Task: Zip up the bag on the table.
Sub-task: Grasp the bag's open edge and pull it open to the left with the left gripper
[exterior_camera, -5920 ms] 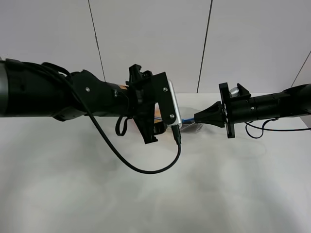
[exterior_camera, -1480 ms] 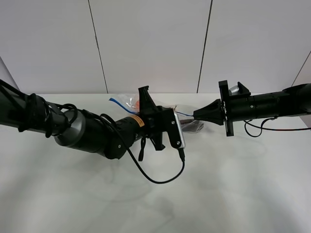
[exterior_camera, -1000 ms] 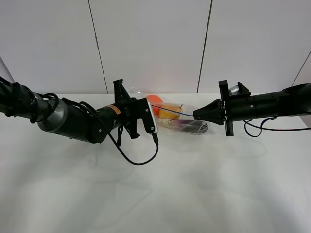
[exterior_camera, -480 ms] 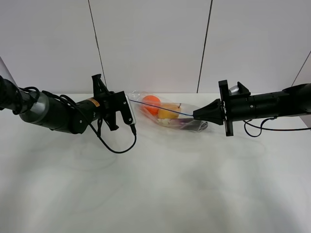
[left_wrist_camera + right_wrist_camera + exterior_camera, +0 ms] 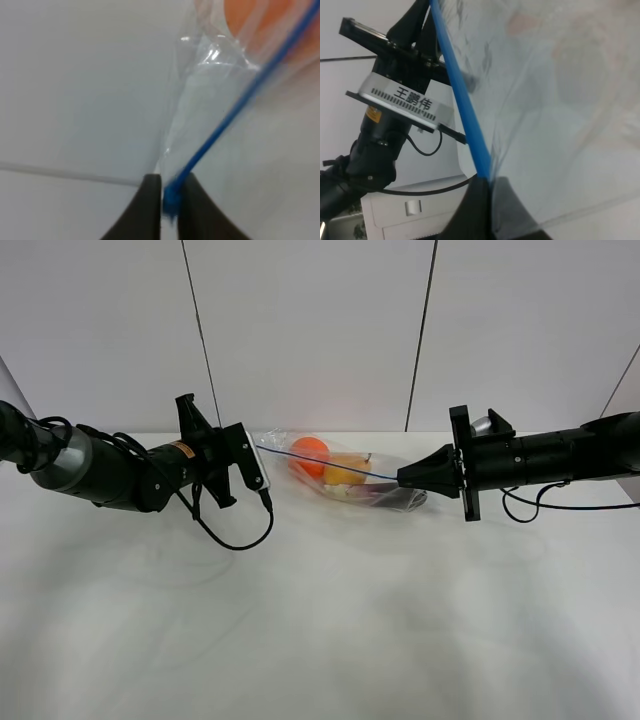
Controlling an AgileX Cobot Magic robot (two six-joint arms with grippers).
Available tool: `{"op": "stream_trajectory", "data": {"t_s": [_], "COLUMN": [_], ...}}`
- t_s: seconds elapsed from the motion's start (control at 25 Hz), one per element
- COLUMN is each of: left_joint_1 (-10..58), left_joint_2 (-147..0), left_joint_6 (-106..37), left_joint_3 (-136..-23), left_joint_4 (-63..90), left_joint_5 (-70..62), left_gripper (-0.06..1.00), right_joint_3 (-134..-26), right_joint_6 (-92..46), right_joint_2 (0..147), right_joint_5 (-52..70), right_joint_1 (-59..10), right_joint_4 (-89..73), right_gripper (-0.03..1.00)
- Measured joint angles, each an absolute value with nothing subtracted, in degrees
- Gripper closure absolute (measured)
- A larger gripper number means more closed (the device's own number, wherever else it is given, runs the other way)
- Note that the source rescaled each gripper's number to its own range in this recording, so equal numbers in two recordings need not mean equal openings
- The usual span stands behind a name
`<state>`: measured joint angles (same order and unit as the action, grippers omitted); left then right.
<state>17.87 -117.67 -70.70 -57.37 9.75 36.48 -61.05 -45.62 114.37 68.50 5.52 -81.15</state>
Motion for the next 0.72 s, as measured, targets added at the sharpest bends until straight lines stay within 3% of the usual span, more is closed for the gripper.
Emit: {"op": "stream_trajectory", "data": {"t_s": [0.2, 0.28, 0.56, 0.72], "left_joint_1": [16.8, 16.3, 8.1, 6.0], "left_joint_2": [-117.7, -117.7, -117.7, -117.7], "left_joint_6": [-63.7, -63.0, -60.8, -51.1], "left_joint_3": [-57.4, -57.4, -57.4, -57.4], "left_joint_4": [11.4, 11.5, 13.3, 13.5], "left_joint_5": [36.6, 36.6, 37.2, 38.0], "left_gripper": [0.31, 0.18, 0.10, 0.10], "right_joint_3": [-61.1, -61.1, -61.1, -61.1], "right_joint_6": [-45.6, -45.6, -45.6, -45.6], "right_joint_2": [114.4, 114.4, 114.4, 114.4], "right_joint_5": [68.6, 68.7, 68.7, 68.7], "right_joint_1": [5.6, 5.6, 5.6, 5.6], "right_joint_4": [-80.1, -80.1, -80.1, -80.1], "right_gripper": [0.97, 0.97, 0.97, 0.97]}}
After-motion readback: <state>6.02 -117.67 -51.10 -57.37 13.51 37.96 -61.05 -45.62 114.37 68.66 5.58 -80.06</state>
